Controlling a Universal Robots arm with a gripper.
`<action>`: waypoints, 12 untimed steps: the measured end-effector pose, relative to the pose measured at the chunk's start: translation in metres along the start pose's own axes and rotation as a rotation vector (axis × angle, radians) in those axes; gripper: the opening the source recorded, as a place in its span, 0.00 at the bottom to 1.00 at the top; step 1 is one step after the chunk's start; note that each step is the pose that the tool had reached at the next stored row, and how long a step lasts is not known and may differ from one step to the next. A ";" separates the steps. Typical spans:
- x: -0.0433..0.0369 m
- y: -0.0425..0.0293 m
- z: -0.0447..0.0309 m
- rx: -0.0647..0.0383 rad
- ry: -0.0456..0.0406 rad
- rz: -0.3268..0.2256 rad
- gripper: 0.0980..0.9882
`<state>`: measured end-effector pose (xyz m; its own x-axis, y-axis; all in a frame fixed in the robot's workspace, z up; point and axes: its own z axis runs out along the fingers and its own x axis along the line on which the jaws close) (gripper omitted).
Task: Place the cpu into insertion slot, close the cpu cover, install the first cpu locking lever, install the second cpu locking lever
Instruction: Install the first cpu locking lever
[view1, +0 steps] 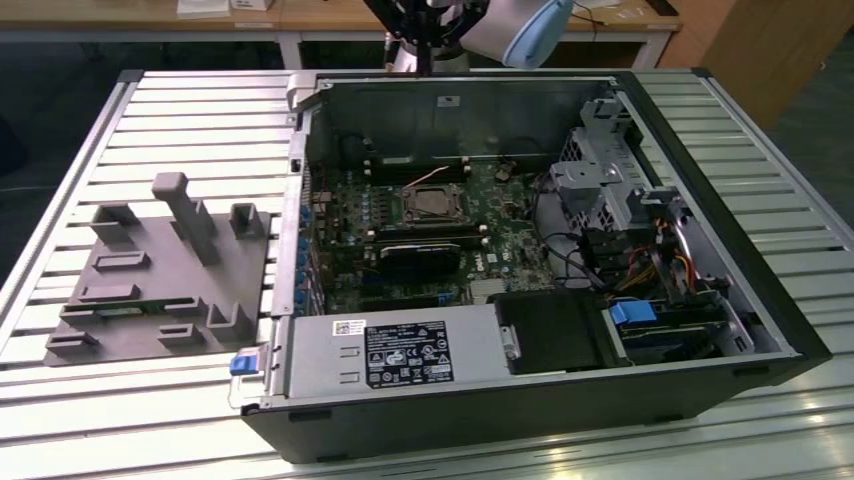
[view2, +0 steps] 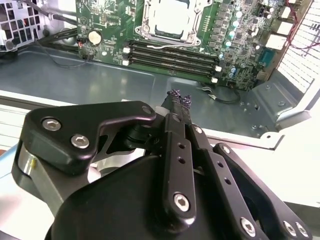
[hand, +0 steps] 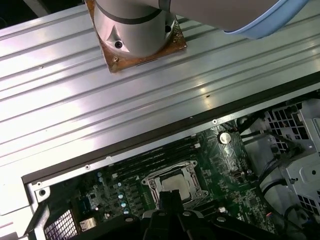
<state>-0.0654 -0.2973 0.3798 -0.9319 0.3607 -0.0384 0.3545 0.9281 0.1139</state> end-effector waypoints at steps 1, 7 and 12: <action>0.0000 -0.0001 0.0008 0.000 0.0000 0.000 0.00; 0.0002 -0.0005 0.0047 0.000 0.0000 0.000 0.00; 0.0003 -0.0009 0.0080 0.000 0.0001 -0.001 0.00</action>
<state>-0.0654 -0.2973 0.3718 -0.9322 0.3599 -0.0384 0.3537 0.9284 0.1139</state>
